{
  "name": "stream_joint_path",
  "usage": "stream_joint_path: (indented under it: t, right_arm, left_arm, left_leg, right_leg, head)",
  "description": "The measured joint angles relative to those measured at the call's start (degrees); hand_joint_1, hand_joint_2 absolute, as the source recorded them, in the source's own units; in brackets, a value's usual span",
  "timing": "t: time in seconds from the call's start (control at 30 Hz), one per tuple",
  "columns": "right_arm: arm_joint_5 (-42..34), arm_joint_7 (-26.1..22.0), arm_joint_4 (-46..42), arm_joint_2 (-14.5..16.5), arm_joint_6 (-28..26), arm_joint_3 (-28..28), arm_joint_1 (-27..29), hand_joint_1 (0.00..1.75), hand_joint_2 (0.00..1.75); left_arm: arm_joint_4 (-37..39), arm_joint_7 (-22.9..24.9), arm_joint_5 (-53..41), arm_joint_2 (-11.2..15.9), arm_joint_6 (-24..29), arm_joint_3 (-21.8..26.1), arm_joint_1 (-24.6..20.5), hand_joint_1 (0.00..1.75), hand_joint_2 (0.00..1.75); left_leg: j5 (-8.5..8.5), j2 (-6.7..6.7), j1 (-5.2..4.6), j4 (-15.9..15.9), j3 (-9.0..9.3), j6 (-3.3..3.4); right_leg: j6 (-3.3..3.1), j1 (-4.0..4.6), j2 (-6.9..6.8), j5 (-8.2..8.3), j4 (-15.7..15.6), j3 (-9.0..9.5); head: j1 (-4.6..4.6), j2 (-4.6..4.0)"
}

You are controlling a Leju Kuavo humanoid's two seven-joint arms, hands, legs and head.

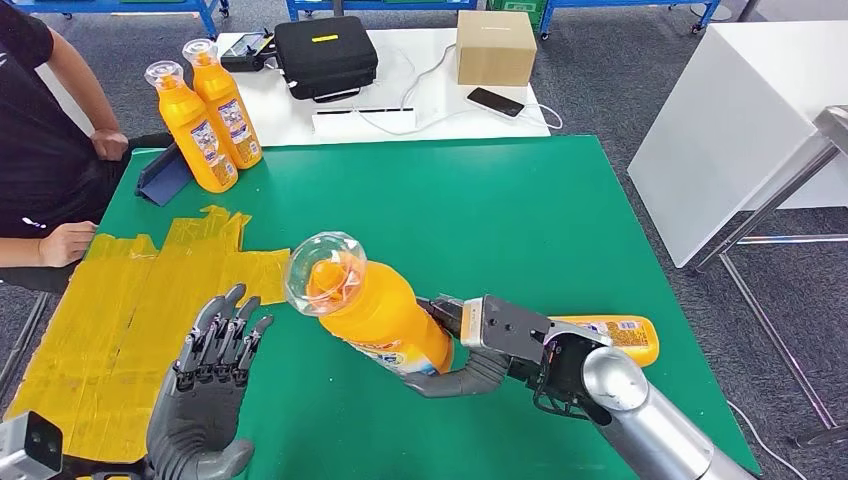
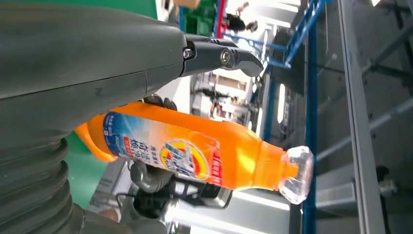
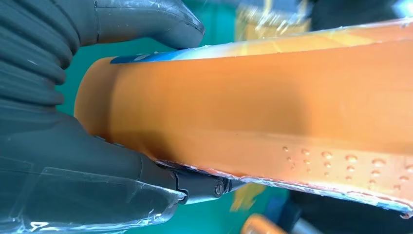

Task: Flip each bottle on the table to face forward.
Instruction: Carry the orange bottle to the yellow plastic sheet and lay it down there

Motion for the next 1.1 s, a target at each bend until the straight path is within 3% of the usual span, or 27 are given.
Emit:
stream_joint_path:
  t: [0.23, 0.63, 0.83, 0.97, 1.1]
  right_arm:
    - [-10.83, -2.22, 4.02, -1.75, 4.24, 2.44, -3.13, 1.75, 1.75]
    - [-13.64, -2.39, 6.88, -2.45, 4.81, 5.27, -4.82, 1.75, 1.75]
    - [-16.01, -0.84, 7.89, -2.51, 4.45, 7.09, -6.48, 1.75, 1.75]
    - [-13.17, 1.87, 9.23, -2.71, 0.22, 7.68, -8.10, 1.75, 1.75]
    - [-1.35, 5.91, 11.39, -1.29, -7.10, 7.38, -8.99, 1.75, 1.75]
  left_arm:
    - [0.49, -0.98, 0.56, 1.78, 0.26, -2.97, -1.67, 0.00, 1.75]
    - [0.68, -1.42, -1.76, 2.46, 1.41, -4.20, -2.69, 0.00, 1.75]
    - [0.68, -0.94, -5.85, 1.35, 2.52, -4.19, -4.59, 0.00, 1.75]
    - [0.67, -0.46, -8.79, 0.64, 4.28, -4.03, -5.04, 0.00, 1.75]
    - [0.66, 0.90, -10.49, 0.24, 6.59, -2.95, -4.95, 0.00, 1.75]
  left_leg:
    - [0.00, -0.02, -0.01, 0.01, -0.03, 0.00]
    - [0.00, -0.02, 0.00, 0.01, -0.03, 0.00]
    - [0.00, -0.01, -0.01, 0.01, -0.04, 0.00]
    - [0.01, -0.03, -0.01, 0.02, -0.04, 0.01]
    - [0.01, -0.02, -0.01, 0.01, -0.07, 0.00]
  right_leg:
    - [0.00, -0.01, -0.03, 0.00, 0.00, -0.01]
    - [0.00, 0.00, -0.03, 0.00, 0.01, -0.03]
    - [0.01, -0.01, -0.03, 0.01, 0.01, -0.03]
    - [0.01, -0.01, -0.05, 0.02, 0.01, -0.02]
    - [0.01, 0.00, -0.05, 0.02, 0.04, -0.03]
  head:
    - [0.00, 0.00]
    - [0.00, 0.00]
    - [-0.01, 0.00]
    - [-0.01, 0.00]
    - [0.00, 0.00]
